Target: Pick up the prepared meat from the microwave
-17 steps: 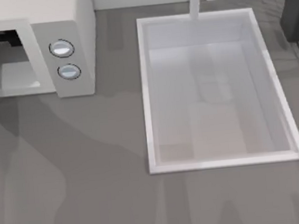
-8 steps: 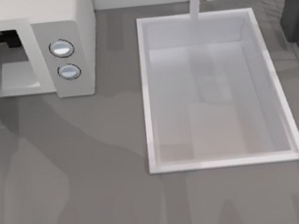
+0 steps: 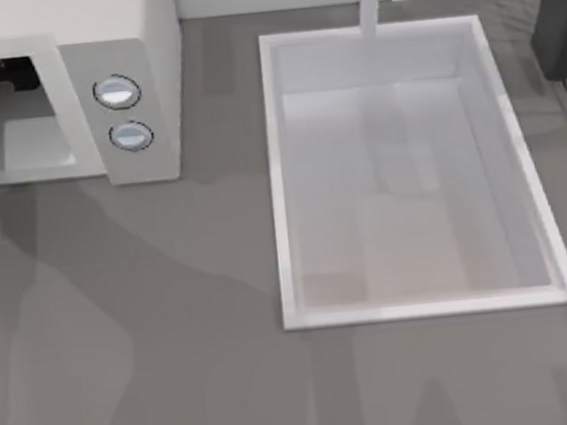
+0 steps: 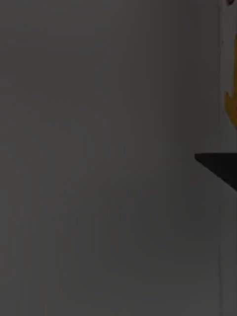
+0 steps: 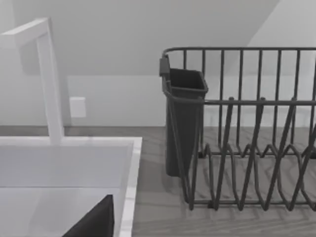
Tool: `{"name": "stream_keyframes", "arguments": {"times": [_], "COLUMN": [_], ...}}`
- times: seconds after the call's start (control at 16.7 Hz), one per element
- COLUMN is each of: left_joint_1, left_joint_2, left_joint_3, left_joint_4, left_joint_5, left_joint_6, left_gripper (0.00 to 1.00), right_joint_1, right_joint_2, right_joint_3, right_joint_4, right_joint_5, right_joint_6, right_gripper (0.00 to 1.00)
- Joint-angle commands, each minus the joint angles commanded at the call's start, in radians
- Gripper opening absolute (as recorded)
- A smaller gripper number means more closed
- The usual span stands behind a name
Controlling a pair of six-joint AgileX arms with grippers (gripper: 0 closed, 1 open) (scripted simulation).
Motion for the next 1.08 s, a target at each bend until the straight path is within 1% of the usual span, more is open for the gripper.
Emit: {"name": "stream_keyframes", "arguments": {"times": [0.24,0.72,0.9,1.08], "left_joint_1": [-0.077,-0.259,-0.302,-0.325], "left_joint_2": [-0.195,-0.883,-1.085,-1.195], "left_joint_3": [-0.181,-0.769,-0.958,-1.068], "left_joint_4": [-0.014,-0.128,-0.187,-0.230], "left_joint_5": [-0.075,-0.261,-0.307,-0.333], "left_joint_6": [-0.024,-0.085,-0.101,-0.110], "left_gripper": [0.00,0.00,0.00,0.00], "right_joint_1": [0.000,0.000,0.000,0.000], "right_joint_2": [0.000,0.000,0.000,0.000], "right_joint_3": [0.000,0.000,0.000,0.000], "right_joint_4": [0.000,0.000,0.000,0.000], "right_joint_5": [0.000,0.000,0.000,0.000], "right_joint_6": [0.000,0.000,0.000,0.000], "right_gripper": [1.00,1.00,1.00,1.00]}}
